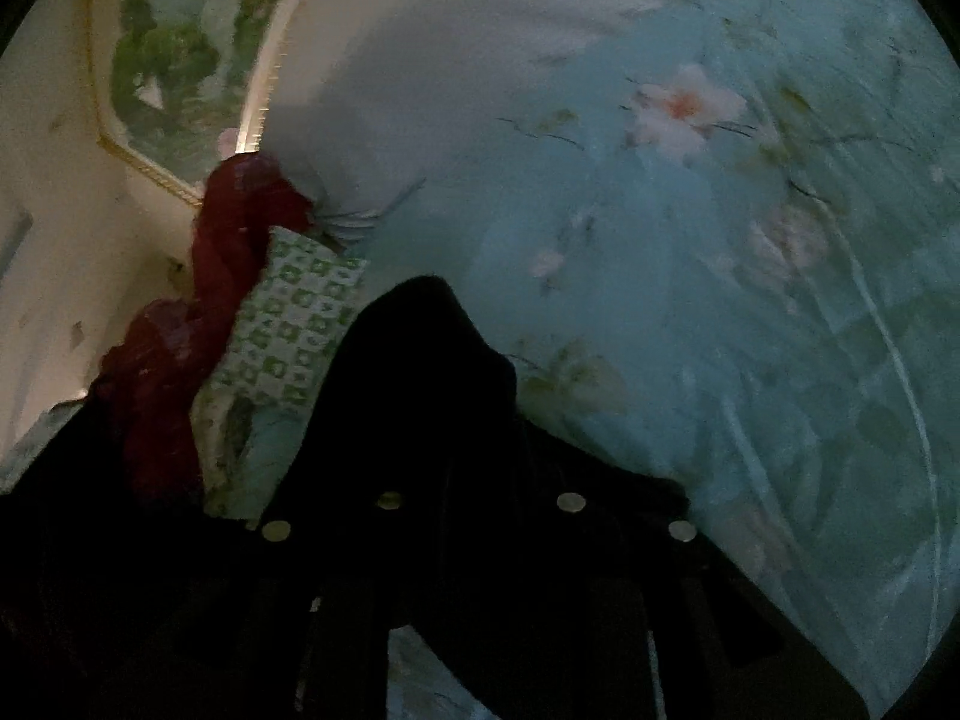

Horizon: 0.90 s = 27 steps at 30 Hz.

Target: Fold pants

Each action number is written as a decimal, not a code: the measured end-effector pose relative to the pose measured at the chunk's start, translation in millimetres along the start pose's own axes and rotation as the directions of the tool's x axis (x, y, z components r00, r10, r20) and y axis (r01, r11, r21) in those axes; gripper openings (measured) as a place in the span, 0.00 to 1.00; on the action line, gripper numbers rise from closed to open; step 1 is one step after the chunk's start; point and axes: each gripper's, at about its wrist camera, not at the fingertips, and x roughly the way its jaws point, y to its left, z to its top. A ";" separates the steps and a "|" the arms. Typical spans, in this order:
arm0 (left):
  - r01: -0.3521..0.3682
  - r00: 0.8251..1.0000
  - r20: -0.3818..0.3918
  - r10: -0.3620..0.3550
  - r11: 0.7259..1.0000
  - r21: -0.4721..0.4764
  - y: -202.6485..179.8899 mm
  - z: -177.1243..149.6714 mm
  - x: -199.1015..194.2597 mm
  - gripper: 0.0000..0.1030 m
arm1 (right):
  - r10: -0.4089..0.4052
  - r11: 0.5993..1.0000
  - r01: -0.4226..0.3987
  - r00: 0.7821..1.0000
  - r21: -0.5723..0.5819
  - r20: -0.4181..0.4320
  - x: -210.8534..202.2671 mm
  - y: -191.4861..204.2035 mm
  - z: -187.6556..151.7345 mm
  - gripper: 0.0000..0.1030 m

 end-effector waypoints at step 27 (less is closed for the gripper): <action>0.236 0.971 0.029 -0.239 0.968 0.081 16.1 -14.7 -25.9 0.65 | -0.242 0.955 0.220 0.966 0.198 0.094 -64.8 -3.1 -33.9 0.61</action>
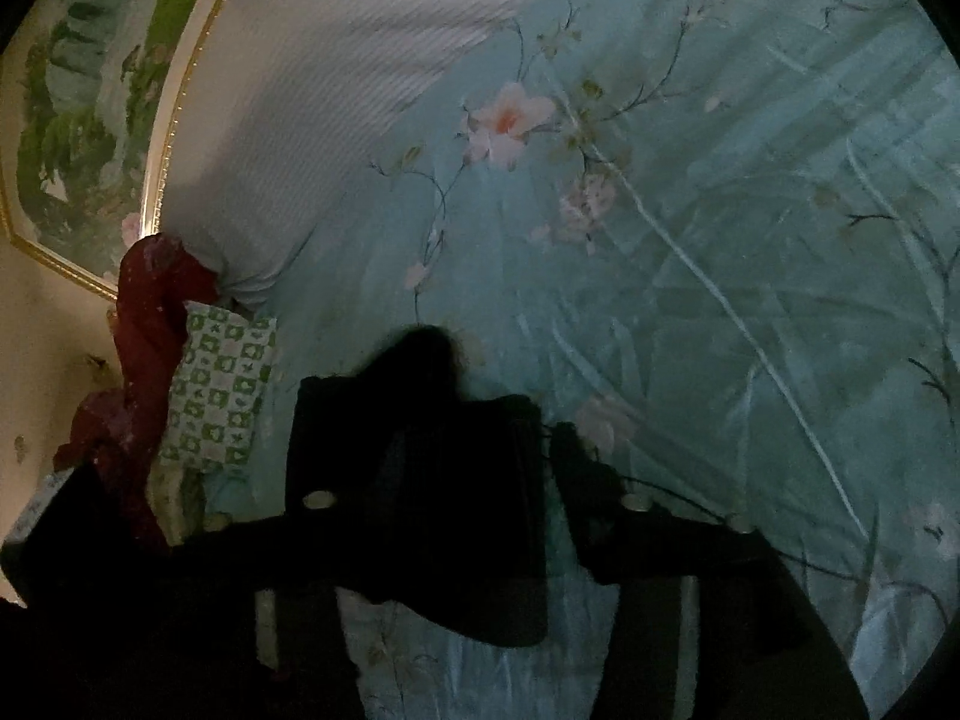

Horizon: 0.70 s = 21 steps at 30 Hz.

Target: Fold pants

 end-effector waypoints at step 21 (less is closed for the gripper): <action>-0.156 0.986 -0.013 0.167 0.893 -0.422 149.5 -12.2 -31.8 0.72 | -0.244 0.969 0.244 0.970 -0.041 -0.002 30.9 59.8 4.7 0.83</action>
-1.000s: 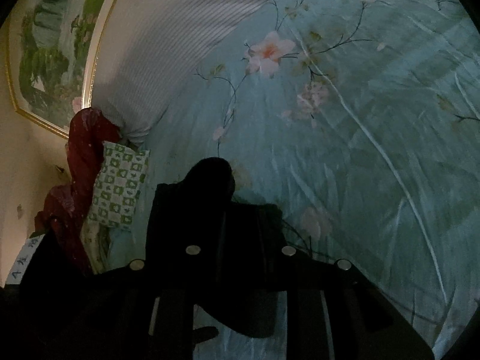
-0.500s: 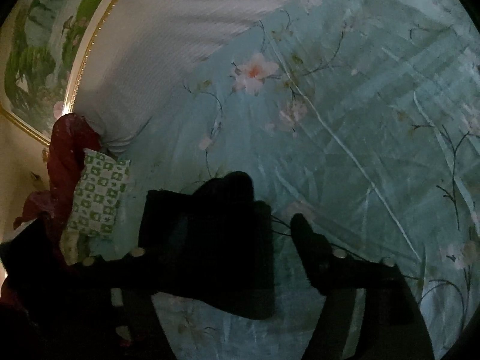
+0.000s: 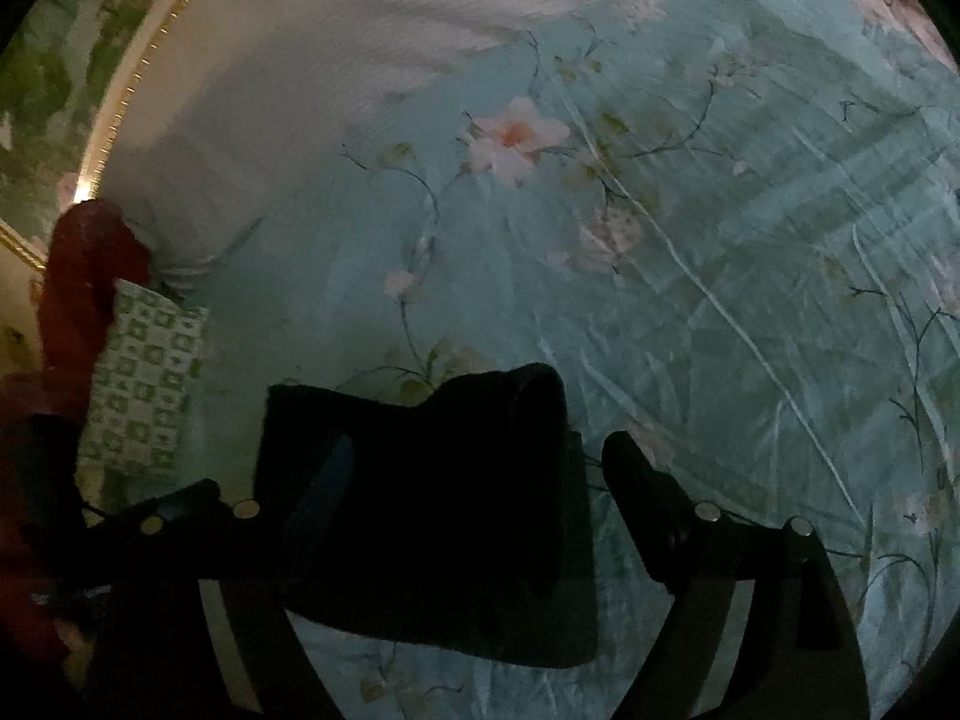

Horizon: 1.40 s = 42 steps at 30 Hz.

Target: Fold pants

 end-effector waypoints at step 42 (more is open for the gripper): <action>-0.035 0.998 -0.058 0.032 0.999 -0.037 14.4 14.8 59.9 0.53 | -0.009 0.999 0.006 0.997 -0.049 -0.073 5.3 -25.0 -44.4 0.06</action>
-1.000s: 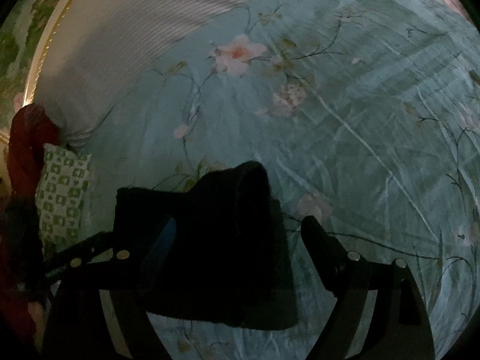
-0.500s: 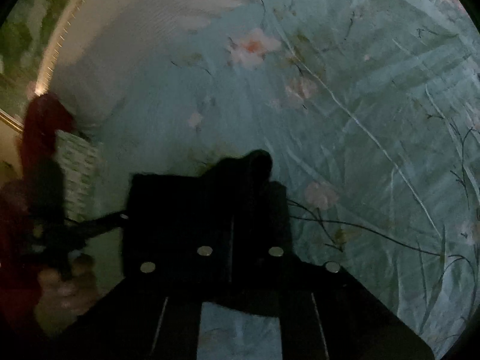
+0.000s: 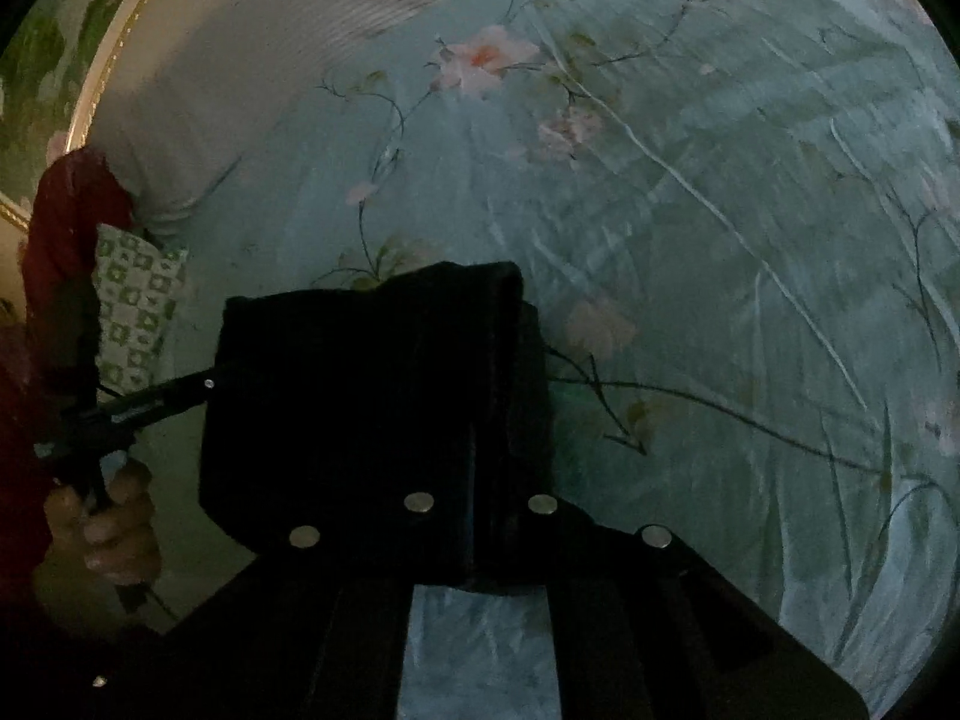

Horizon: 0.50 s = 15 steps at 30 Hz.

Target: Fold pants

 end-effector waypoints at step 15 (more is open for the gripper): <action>0.073 0.996 -0.045 -0.078 0.993 -0.096 33.6 -18.6 -17.1 0.72 | 0.106 0.989 -0.108 0.994 0.097 0.032 -5.3 -5.7 3.9 0.79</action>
